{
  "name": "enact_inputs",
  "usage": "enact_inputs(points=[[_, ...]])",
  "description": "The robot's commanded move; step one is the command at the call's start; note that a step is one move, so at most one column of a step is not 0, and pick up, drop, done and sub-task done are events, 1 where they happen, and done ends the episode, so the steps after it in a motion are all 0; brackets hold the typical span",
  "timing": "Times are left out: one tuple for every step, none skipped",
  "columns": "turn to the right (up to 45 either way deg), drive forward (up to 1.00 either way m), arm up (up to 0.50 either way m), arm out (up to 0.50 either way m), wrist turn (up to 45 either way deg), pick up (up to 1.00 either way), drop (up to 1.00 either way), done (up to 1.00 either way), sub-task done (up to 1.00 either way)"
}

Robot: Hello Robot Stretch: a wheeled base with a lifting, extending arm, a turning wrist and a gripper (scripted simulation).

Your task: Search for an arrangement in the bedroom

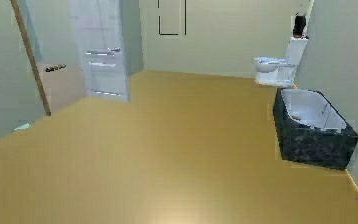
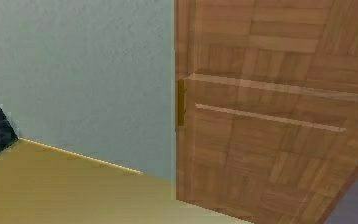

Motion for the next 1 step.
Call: enact_inputs(points=[[3.0,0.0,0.0,0.0,0.0,0.0,0.0,0.0,0.0]])
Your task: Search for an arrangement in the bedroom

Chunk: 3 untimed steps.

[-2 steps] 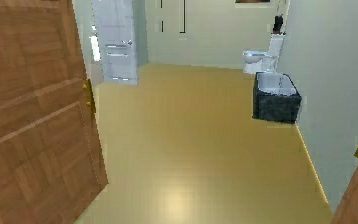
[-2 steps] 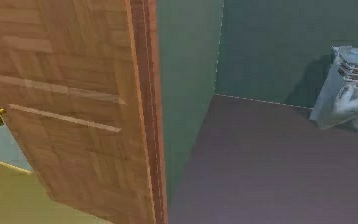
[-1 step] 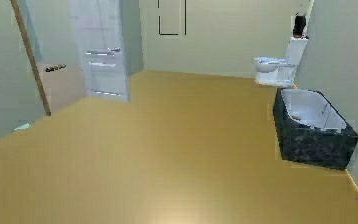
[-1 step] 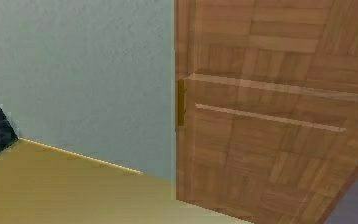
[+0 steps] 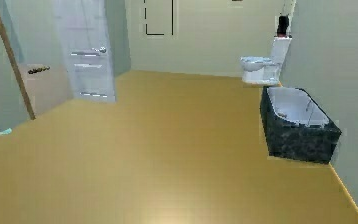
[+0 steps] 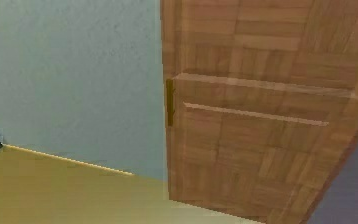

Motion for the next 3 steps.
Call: enact_inputs(points=[[0.0,0.45,0.0,0.0,0.0,0.0,0.0,0.0,0.0],[-24.0,0.0,0.0,0.0,0.0,0.0,0.0,0.0,0.0],[-3.0,0.0,0.0,0.0,0.0,0.0,0.0,0.0,0.0]])
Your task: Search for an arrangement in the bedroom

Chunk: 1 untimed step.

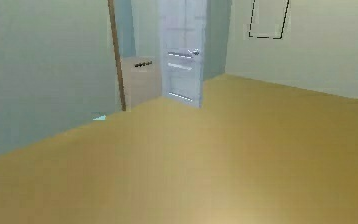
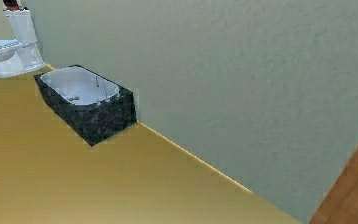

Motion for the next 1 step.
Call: enact_inputs(points=[[0.0,0.15,0.0,0.0,0.0,0.0,0.0,0.0,0.0]])
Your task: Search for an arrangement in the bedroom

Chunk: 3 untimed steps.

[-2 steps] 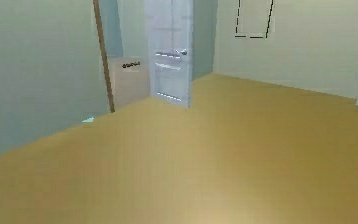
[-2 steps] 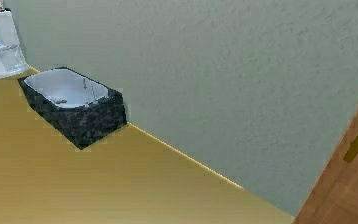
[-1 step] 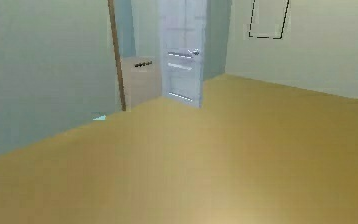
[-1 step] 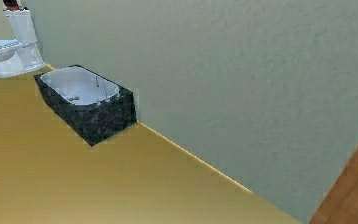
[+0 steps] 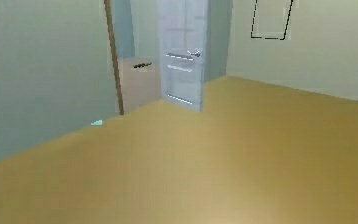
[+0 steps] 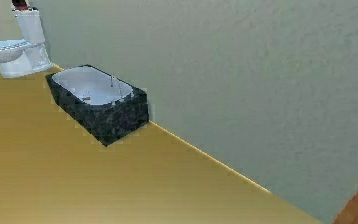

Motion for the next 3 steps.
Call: enact_inputs(points=[[0.0,0.55,0.0,0.0,0.0,0.0,0.0,0.0,0.0],[-6.0,0.0,0.0,0.0,0.0,0.0,0.0,0.0,0.0],[0.0,1.0,0.0,0.0,0.0,0.0,0.0,0.0,0.0]])
